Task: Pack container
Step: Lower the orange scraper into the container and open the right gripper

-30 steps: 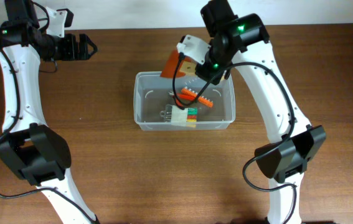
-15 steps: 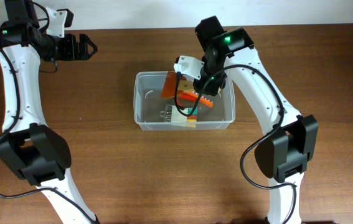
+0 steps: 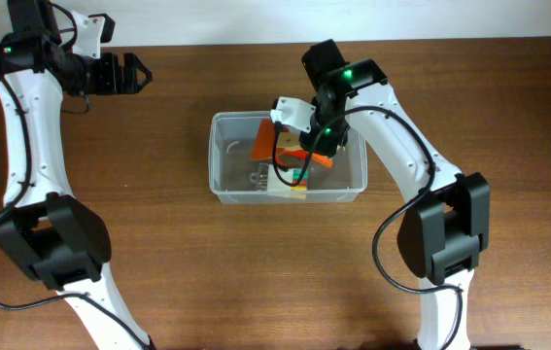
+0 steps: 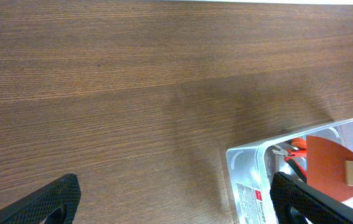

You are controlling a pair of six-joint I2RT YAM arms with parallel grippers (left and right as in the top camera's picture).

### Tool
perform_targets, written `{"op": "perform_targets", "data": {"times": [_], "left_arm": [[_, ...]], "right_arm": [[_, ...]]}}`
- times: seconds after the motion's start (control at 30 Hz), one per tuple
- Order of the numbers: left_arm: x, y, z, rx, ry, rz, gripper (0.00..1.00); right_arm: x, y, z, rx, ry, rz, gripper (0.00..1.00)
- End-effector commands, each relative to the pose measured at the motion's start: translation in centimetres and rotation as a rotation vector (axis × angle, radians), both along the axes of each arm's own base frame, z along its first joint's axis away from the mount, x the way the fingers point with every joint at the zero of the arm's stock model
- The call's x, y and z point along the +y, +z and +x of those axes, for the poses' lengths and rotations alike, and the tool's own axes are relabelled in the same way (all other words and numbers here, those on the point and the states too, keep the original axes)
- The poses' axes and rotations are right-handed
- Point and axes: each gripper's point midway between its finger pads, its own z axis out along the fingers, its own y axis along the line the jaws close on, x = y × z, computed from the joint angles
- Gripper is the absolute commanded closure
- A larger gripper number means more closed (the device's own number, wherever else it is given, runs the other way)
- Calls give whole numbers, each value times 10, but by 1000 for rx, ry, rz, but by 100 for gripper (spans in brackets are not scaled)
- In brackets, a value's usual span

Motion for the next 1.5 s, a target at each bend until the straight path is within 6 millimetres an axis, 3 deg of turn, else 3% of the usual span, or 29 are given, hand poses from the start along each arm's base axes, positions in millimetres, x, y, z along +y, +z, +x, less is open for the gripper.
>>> {"op": "perform_targets", "data": {"times": [0.0,0.43,0.53,0.7,0.97,1.07,1.2,1.23,1.27,1.47], "left_arm": [[2,6,2,-15,10,-1,1],[2,6,2,-15,10,-1,1],[2,6,2,-15,10,-1,1],[2,6,2,-15,10,-1,1],[2,6,2,-15,10,-1,1],[2,6,2,-15,10,-1,1],[2,6,2,-15,10,-1,1],[2,6,2,-15,10,-1,1],[2,6,2,-15,10,-1,1],[2,6,2,-15,10,-1,1]], "right_arm": [[3,-7,0,21,5,21,95],[-8,-37,5,78,-27,8,95],[-12,-37,7,79,-36,8,76],[-15,-37,8,78,-43,8,75],[-15,-34,5,102,-94,9,60],[-17,-20,0,113,-100,6,53],[-19,15,-5,107,-101,8,34],[-20,30,-7,100,-102,11,24],[-20,42,-8,94,-109,14,1],[-33,132,-3,-39,-267,64,1]]}}
